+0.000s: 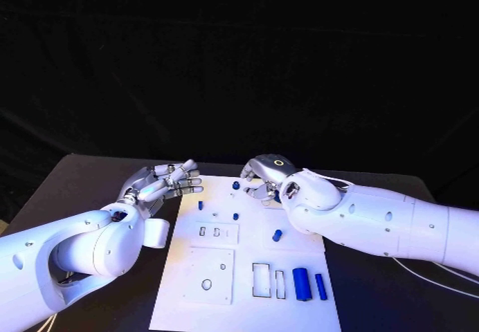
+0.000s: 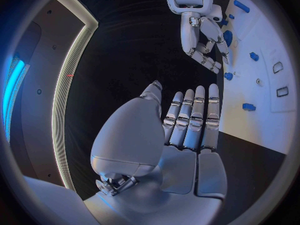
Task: Assemble the parts on the task board
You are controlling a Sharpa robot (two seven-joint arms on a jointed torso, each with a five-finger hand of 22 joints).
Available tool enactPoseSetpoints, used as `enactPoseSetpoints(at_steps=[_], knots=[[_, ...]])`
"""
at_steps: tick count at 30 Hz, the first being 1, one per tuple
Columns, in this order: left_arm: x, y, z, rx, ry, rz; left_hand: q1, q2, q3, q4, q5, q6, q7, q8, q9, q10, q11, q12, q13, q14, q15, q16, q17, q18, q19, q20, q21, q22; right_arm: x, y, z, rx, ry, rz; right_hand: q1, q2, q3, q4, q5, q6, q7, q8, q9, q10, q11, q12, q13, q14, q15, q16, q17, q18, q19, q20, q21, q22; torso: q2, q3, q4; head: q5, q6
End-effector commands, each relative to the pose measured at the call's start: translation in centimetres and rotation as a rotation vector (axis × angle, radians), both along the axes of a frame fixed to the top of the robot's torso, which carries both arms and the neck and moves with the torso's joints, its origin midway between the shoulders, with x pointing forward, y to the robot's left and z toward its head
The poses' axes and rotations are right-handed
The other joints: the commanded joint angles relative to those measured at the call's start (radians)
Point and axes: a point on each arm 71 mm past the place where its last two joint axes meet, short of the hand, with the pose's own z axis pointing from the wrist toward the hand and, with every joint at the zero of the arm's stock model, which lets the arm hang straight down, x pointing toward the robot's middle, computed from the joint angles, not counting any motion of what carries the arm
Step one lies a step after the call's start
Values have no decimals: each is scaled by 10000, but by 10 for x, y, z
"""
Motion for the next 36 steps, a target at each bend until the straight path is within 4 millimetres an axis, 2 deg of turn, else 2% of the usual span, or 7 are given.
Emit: enactPoseSetpoints(at_steps=[1,5,6,7,10,16,36], knots=[[0,-2,2,-141,-96,-180,77,5,-43,-3,-41,11,74,-40,-1,10,85,-61,-1,-72,27,-55,-8,87,-76,-4,39,9,-7,-17,5,727,402,-243,-186,-87,-165,187,128,86,-14,33,20,564,-101,317,153,290,-58,204,263,-106,190,-22,165,236,-42,43,-97,-37,38],[0,-1,2,-149,-79,-193,77,5,-43,-3,-41,11,74,-40,-1,10,85,-61,-1,-72,27,-55,-8,87,-76,-4,39,9,-14,-45,4,1069,1452,-626,-1019,-533,-1788,790,441,-145,-207,4,14,1662,-369,1375,850,376,-271,513,658,-181,426,-207,410,602,-64,68,-191,-44,53],[0,0,2,-148,-77,-187,77,5,-43,-3,-41,11,74,-40,-1,10,85,-61,-1,-72,27,-55,-8,87,-76,-4,39,9,-15,-52,3,1090,1681,-735,-1003,-470,-2349,902,435,-213,-236,18,21,1853,-415,1758,1140,400,-316,606,786,-211,500,-257,487,719,-67,81,-214,-46,54],[0,0,2,-146,-75,-179,77,5,-43,-3,-41,11,74,-40,-1,10,85,-61,-1,-72,27,-55,-8,87,-76,-4,39,9,-16,-58,3,1077,1879,-845,-486,4,-3899,1176,738,-303,-321,168,87,1257,-491,2792,2182,443,-342,819,1037,-244,615,-450,616,915,-72,92,-234,-45,61],[1,2,1,-140,-67,-150,87,11,-41,-7,-40,22,65,-40,1,23,80,-60,2,-63,25,-58,-5,87,-82,-2,42,10,-17,-73,0,989,2288,-1173,186,151,-4834,1541,1145,-543,-326,337,159,1344,-480,6436,5597,618,-361,1497,2121,-350,887,-387,903,1358,-93,121,-275,-31,55],[2,3,1,-137,-50,-131,98,13,-39,-14,-39,30,57,-41,3,33,75,-59,4,-56,22,-60,-3,86,-87,-1,45,11,-16,-90,-2,785,2639,-1597,876,414,-5245,2303,1342,-878,-195,757,309,1336,-335,10872,10195,762,-281,2113,3192,-429,1089,-211,1111,1717,-98,161,-276,-24,47],[3,2,0,-136,-32,-137,98,13,-39,-14,-39,30,57,-41,3,33,75,-59,4,-56,22,-60,-3,86,-87,-1,45,11,-1,-87,-8,284,2528,-1856,1126,472,-5361,2572,1720,-1069,-140,1023,391,1861,-297,12088,11552,921,-180,2508,4010,-434,1118,-165,1133,1801,-80,114,-252,6,-16]])
